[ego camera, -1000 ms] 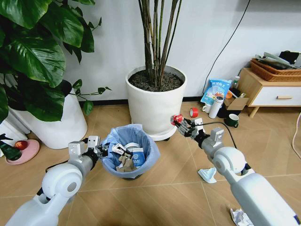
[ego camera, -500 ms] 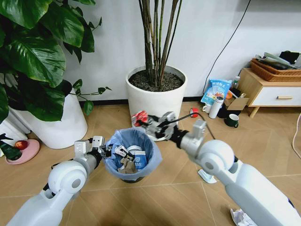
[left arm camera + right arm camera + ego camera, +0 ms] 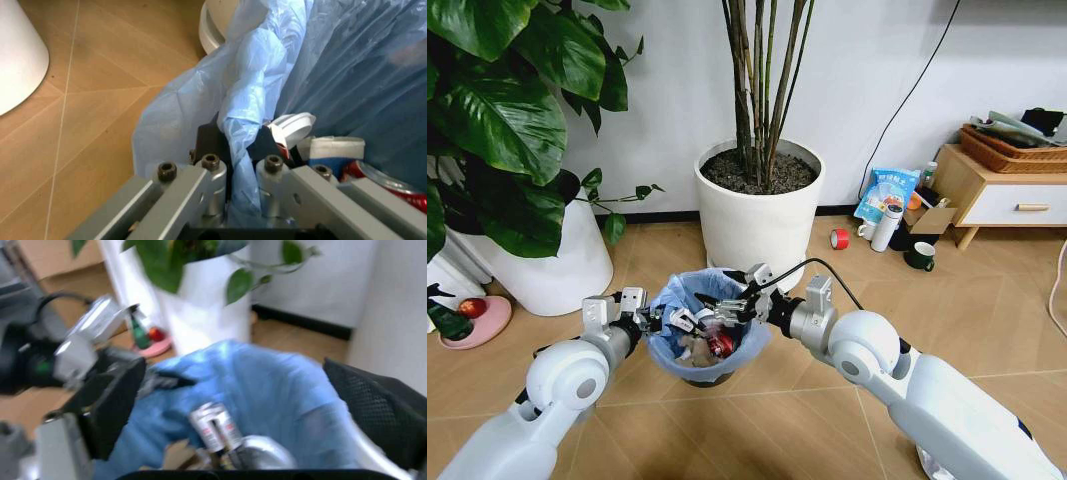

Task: Pick up the trash bin and place the garbage on the floor into it.

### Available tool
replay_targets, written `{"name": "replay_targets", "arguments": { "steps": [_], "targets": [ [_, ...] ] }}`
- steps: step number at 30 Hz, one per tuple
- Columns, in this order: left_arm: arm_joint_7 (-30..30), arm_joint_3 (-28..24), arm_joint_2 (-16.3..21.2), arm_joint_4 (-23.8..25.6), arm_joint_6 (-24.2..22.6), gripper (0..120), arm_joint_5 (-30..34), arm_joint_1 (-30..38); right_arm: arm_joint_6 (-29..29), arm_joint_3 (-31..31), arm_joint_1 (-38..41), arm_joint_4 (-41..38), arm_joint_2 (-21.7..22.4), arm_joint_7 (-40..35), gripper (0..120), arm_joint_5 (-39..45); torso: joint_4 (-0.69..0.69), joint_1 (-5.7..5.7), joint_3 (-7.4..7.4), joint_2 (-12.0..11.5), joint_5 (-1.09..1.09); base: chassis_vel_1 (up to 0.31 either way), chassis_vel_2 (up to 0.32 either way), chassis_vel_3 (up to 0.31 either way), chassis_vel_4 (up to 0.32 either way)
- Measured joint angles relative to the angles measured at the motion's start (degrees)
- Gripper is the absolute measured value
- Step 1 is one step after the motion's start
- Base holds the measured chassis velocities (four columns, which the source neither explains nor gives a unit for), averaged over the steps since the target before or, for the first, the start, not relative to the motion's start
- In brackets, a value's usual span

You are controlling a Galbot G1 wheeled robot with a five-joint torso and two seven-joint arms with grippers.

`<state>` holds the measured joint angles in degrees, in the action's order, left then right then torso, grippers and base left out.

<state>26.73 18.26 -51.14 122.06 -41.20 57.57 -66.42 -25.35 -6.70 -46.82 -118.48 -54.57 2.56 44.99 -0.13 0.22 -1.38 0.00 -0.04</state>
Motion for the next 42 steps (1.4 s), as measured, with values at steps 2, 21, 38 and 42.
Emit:
{"name": "replay_targets", "arguments": {
  "steps": [2,21,38,42],
  "targets": [
    [-0.01,0.14,-0.11,-0.02,0.02,0,-0.02,-0.11,0.12,2.73,-1.38,-0.01,-0.33,-3.54,100,-0.25,0.00,0.00,0.00,0.00,0.01,0.000,0.000,0.000,0.000],
    [-0.15,2.01,-1.19,2.02,0.42,0,-0.84,-1.82,6.02,31.28,-25.84,20.93,-5.66,-9.68,100,-18.97,-0.01,0.00,0.01,0.00,0.04,0.000,0.000,0.000,0.000],
    [-0.92,2.08,-0.92,3.03,0.91,0,-1.33,-2.44,5.26,34.34,-25.20,38.22,-12.91,-9.24,100,-17.28,0.00,0.00,0.00,0.00,-0.01,0.000,0.000,0.000,0.000],
    [-1.05,2.10,-0.88,3.12,1.07,0,-1.48,-2.62,6.27,34.40,-23.46,40.84,-13.75,-8.55,100,-17.29,0.00,0.00,0.00,0.00,0.02,0.000,0.000,0.000,0.000]
  ]
}}
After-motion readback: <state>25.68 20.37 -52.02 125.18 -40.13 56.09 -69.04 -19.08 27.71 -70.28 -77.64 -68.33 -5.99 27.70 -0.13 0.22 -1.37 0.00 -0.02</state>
